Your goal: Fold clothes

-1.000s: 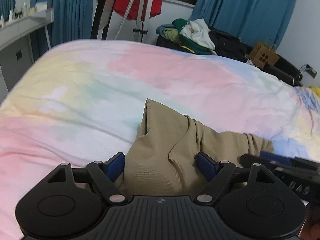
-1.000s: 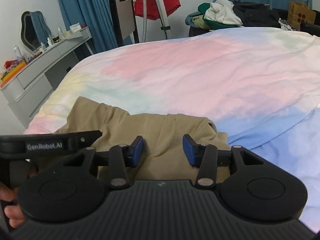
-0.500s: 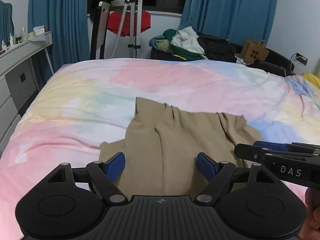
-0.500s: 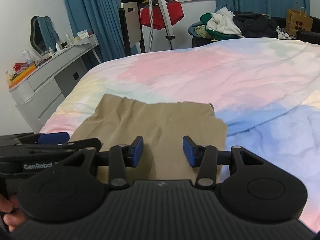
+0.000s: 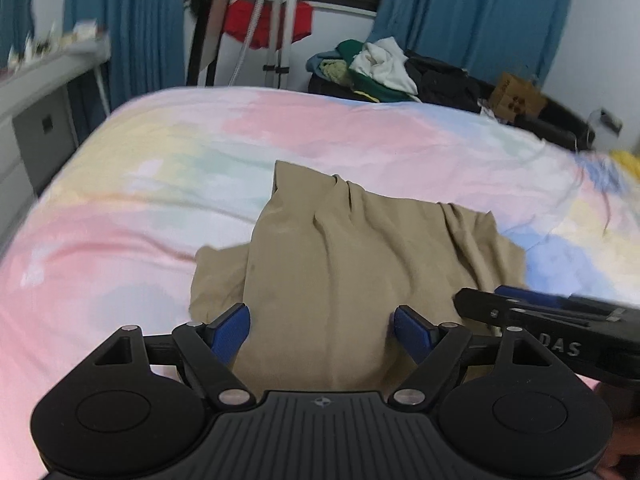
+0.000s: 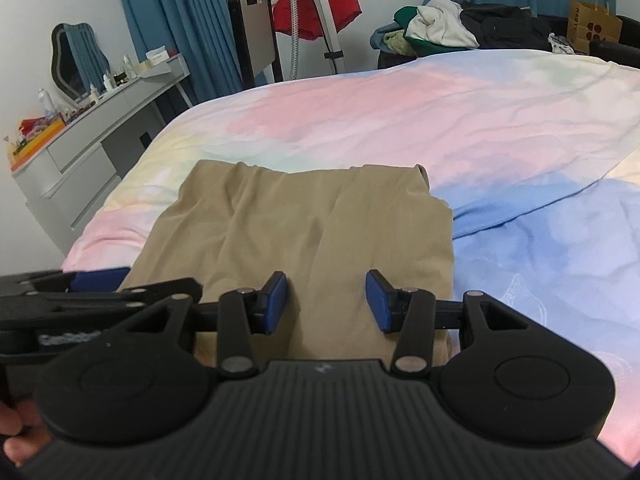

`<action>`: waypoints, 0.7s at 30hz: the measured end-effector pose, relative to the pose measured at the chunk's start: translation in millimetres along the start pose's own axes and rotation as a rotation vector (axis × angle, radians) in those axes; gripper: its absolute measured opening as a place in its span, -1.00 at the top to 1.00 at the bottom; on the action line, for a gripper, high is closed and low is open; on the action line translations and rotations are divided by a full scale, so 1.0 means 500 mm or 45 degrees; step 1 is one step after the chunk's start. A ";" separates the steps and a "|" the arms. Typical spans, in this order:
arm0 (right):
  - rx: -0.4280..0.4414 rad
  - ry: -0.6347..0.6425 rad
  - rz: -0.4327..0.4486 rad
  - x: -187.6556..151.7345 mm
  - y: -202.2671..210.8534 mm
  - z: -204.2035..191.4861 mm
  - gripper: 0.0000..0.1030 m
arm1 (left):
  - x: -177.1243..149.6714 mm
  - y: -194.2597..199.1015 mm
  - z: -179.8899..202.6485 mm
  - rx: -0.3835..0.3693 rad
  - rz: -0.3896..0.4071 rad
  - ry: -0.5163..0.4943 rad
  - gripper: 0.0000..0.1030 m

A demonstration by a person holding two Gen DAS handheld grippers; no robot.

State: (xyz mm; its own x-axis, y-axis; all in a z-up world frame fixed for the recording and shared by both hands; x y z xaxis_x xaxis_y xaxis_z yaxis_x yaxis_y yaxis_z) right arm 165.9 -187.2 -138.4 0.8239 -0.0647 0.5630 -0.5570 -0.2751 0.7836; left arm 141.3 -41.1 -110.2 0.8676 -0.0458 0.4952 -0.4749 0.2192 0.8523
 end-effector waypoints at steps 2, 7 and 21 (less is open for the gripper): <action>0.014 -0.026 0.019 0.000 0.011 0.004 0.08 | -0.015 0.020 -0.012 -0.089 -0.020 0.110 -0.61; 0.081 -0.135 0.078 -0.005 0.047 0.017 0.07 | -0.074 0.031 -0.035 -0.499 -0.123 0.427 -0.67; 0.771 -0.740 -0.010 -0.051 0.042 0.034 -0.14 | -0.044 -0.080 -0.115 -0.966 -0.063 1.033 -0.60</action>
State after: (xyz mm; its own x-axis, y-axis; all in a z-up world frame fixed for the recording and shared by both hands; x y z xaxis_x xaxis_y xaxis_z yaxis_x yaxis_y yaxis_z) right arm 135.1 -207.7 -140.9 0.8425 -0.4990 0.2031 -0.5355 -0.7342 0.4173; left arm 149.9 7.0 -164.8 0.8540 0.5194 -0.0304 -0.4642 0.7869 0.4065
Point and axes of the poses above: each gripper's, at about its wrist camera, not at the fingertips, and y roughly against the way its jaws point, z to its right, x to its top, the point moved 8 cm from there along -y, roughly the way its jaws point, and after that the axes turned 14 degrees about -z, right-handed, at the moved point
